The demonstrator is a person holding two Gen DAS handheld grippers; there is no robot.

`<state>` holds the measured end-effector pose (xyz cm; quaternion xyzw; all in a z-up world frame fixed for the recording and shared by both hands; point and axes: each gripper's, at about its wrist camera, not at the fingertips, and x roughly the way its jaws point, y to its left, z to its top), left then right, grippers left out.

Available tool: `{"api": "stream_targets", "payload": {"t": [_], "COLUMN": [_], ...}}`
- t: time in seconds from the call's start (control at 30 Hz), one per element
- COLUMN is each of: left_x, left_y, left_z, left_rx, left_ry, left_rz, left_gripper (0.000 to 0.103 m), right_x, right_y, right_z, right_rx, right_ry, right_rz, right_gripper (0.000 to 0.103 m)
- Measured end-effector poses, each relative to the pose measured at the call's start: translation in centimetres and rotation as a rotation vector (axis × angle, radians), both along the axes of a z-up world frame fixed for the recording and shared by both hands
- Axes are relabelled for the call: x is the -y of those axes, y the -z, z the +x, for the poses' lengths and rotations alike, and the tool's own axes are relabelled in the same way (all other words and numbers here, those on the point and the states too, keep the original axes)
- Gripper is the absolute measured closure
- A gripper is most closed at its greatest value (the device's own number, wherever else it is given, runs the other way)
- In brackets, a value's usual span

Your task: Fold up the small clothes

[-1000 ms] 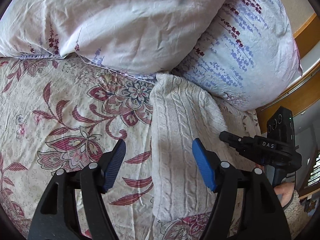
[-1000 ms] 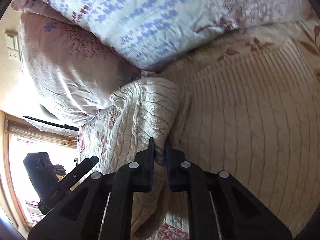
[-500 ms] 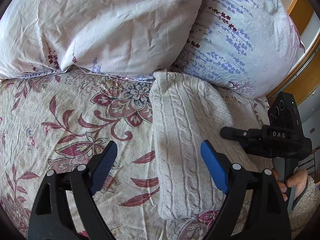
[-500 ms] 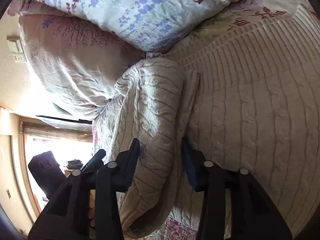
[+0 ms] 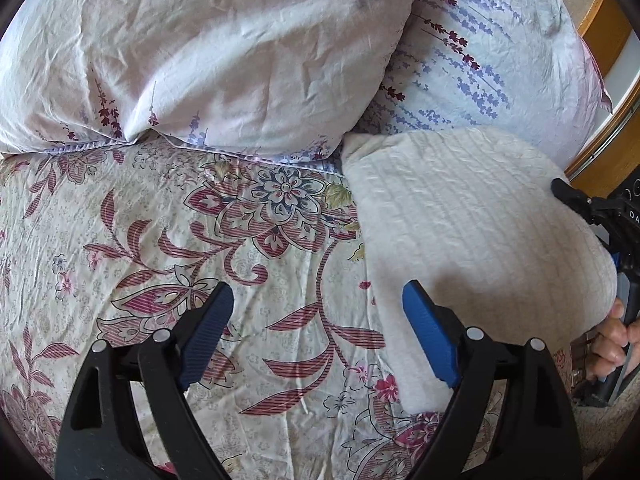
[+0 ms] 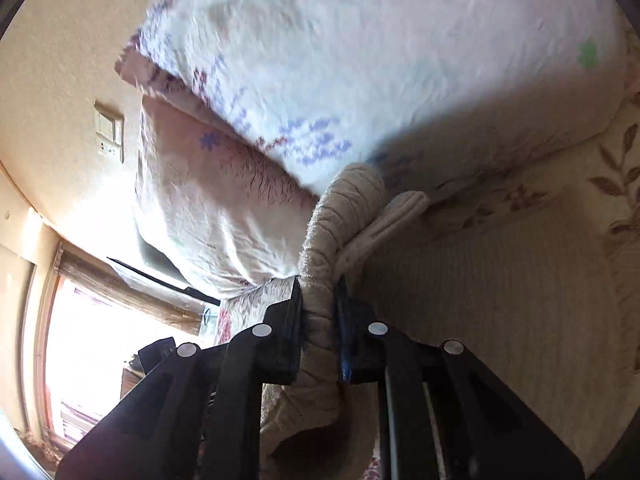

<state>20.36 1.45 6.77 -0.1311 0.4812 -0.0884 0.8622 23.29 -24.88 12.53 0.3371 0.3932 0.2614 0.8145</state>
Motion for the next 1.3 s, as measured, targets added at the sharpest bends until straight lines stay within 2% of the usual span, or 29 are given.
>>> {"api": "stream_targets", "payload": {"t": [0.13,0.23,0.3,0.43,0.5,0.57,0.63,0.83,0.93,1.07,1.13,1.2,1.27,1.3], "left_x": [0.3,1.0,1.5,2.4,2.5,2.7,2.9,3.4,4.0,4.7,4.9,5.0,5.1,5.1], "left_y": [0.1,0.2,0.2,0.0,0.0,0.0,0.0,0.1,0.2,0.3,0.4,0.2,0.1,0.0], "left_z": [0.2,0.5,0.7,0.8,0.8,0.9,0.8,0.8,0.7,0.6,0.6,0.4,0.4,0.4], "left_rx": [-0.005,-0.010,-0.010,0.001,0.002,0.004,0.009,0.006,0.004,0.004,0.001,0.006,0.011,0.014], "left_ry": [0.009,0.023,0.039,0.067,0.073,0.079,0.088,0.107,0.126,0.145,0.151,0.157,0.161,0.164], "left_rz": [0.000,0.002,0.008,0.019,0.014,0.015,0.014,0.007,0.013,0.013,0.017,0.020,0.019,0.015], "left_gripper": [0.017,0.017,0.017,0.016,0.015,0.015,0.015,0.014,0.014,0.014,0.014,0.014,0.014,0.014], "right_x": [5.2,7.0,7.8,7.4,8.1,8.0,8.2,9.5,10.3,10.7,11.0,11.5,12.0,12.3], "right_y": [0.6,3.6,5.2,4.4,3.9,4.5,5.5,4.7,4.3,7.4,7.8,6.7,5.2,4.5], "right_z": [-1.6,-2.1,-2.3,-2.0,-1.9,-1.7,-2.3,-4.8,-5.4,-4.7,-4.8,-5.1,-5.6,-5.9], "right_rx": [-0.029,-0.133,-0.169,-0.148,-0.149,-0.175,-0.196,-0.150,-0.140,-0.263,-0.280,-0.264,-0.231,-0.214], "right_ry": [0.139,0.205,0.216,0.229,0.227,0.232,0.241,0.285,0.321,0.318,0.322,0.346,0.368,0.369], "right_rz": [-0.040,-0.070,-0.081,-0.082,-0.122,-0.155,-0.129,-0.100,-0.128,-0.238,-0.228,-0.241,-0.282,-0.288], "right_gripper": [0.088,0.088,0.088,0.088,0.088,0.088,0.088,0.088,0.089,0.088,0.085,0.080,0.068,0.065]}}
